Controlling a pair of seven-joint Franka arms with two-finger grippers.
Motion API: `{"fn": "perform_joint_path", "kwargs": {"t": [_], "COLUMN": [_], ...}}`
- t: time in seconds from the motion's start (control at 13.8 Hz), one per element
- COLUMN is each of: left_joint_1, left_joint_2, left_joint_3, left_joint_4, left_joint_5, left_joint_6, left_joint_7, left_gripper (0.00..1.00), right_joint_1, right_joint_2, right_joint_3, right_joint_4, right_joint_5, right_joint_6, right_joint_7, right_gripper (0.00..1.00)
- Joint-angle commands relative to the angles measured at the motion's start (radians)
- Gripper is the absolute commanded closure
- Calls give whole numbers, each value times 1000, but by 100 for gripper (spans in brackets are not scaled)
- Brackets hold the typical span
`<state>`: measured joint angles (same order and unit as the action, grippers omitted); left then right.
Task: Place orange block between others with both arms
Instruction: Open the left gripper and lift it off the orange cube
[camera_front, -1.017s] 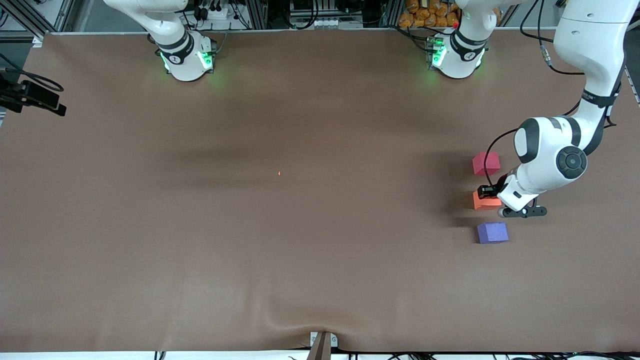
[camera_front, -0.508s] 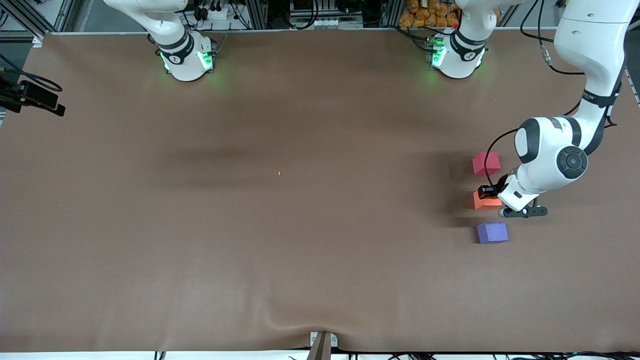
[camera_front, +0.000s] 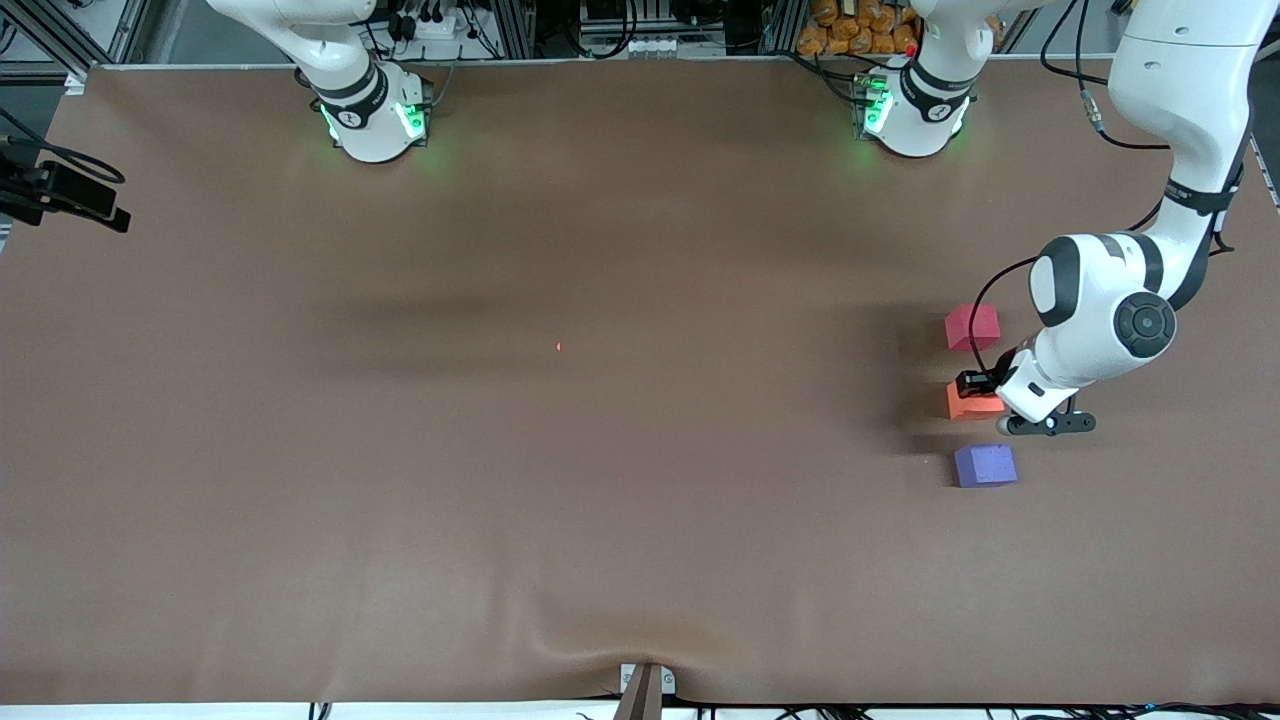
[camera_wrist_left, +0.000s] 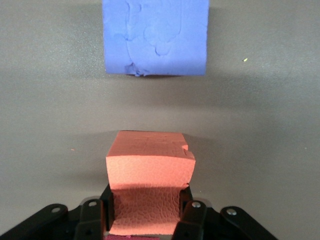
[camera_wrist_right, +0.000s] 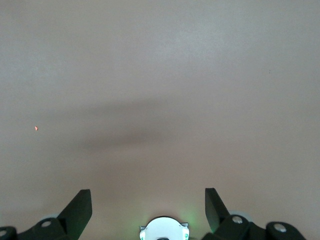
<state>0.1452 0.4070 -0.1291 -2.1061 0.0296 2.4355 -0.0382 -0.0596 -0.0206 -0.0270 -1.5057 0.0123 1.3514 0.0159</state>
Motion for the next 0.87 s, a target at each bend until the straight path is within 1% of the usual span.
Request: {"fn": "perform_joint_path", "kwargs": {"t": [0.0,0.07,0.15,0.22,0.36,0.51,0.65,0.8], "left_joint_1": [11,11,13,14,36,36,36,36], "left_joint_2": [9,10,9,9,4,-25,-60,-85], "left_joint_3": [-6,-4,-6,-4,-6,-7,-10,-12], "left_joint_4": [3,5,6,9,23,38,80,153], "left_joint_5": [7,7,7,7,7,7,6,7], "left_joint_6": [11,11,11,10,-1,-21,-90,-195], "left_joint_7": [17,17,17,18,21,15,17,17], "left_gripper": [60,45,5,0,0,0,0,0], "right_joint_1": [-2,-2,-3,-3,-2,-3,-3,-2], "right_joint_2": [1,1,2,1,2,1,2,2], "right_joint_3": [2,2,2,2,2,2,2,2], "right_joint_4": [4,4,2,4,2,2,2,2], "right_joint_5": [-11,-11,-11,-11,-11,-11,-11,-11], "right_joint_6": [-3,-3,-3,-3,-5,-5,-5,-5], "right_joint_7": [2,2,2,2,2,2,2,2], "right_gripper": [0,0,0,0,0,0,0,0]}}
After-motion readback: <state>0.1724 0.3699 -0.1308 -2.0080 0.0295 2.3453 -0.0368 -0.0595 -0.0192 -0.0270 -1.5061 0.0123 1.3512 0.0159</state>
